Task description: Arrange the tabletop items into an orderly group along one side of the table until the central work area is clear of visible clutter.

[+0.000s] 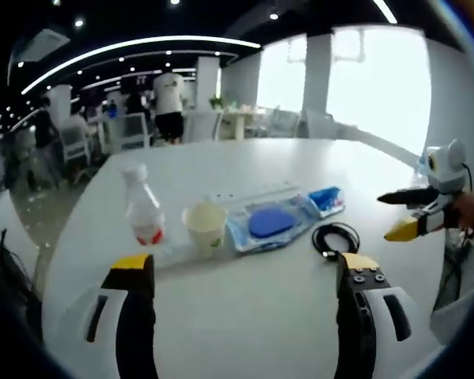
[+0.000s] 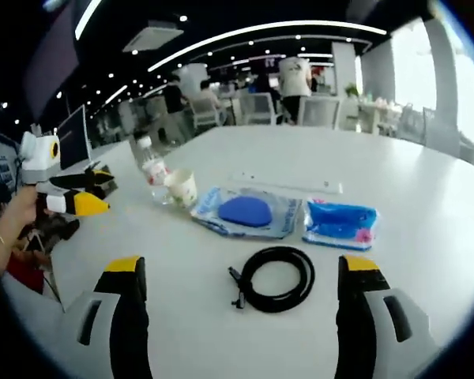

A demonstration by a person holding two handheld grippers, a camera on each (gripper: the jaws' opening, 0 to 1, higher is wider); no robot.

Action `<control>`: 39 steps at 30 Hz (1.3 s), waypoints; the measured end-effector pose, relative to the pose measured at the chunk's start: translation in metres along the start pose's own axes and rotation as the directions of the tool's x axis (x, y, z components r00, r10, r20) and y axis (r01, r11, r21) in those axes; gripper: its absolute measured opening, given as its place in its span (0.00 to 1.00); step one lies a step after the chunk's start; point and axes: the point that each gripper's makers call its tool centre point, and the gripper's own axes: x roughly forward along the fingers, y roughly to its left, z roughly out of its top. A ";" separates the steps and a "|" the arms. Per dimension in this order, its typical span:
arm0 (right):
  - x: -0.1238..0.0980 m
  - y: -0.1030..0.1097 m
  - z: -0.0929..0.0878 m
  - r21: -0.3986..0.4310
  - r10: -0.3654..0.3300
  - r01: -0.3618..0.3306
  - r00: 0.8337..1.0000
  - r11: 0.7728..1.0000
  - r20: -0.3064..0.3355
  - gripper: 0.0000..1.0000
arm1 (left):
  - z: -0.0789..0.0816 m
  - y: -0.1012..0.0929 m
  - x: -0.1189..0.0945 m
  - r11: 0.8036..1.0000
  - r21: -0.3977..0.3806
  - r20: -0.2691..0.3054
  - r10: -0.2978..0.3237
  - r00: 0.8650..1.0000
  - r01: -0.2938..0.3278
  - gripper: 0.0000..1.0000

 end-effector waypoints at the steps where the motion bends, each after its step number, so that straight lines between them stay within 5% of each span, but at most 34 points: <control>1: -0.004 0.001 -0.002 -0.004 -0.002 0.002 1.000 1.000 -0.001 1.00 | 0.000 -0.001 -0.003 1.000 -0.001 0.001 0.001 1.000 -0.001 0.97; 6: -0.035 0.014 -0.009 0.057 0.038 -0.041 0.998 0.998 0.045 1.00 | -0.005 -0.007 -0.021 1.000 0.024 0.002 -0.003 1.000 0.003 0.99; 20: -0.104 0.038 -0.030 0.008 0.066 -0.066 0.995 0.998 0.071 1.00 | -0.036 -0.033 -0.071 0.999 0.043 -0.034 -0.026 0.999 0.027 0.99; 39: -0.133 0.064 -0.059 0.026 0.083 -0.085 0.993 0.996 0.079 1.00 | -0.056 -0.046 -0.120 0.996 0.082 0.007 -0.019 1.000 0.018 0.99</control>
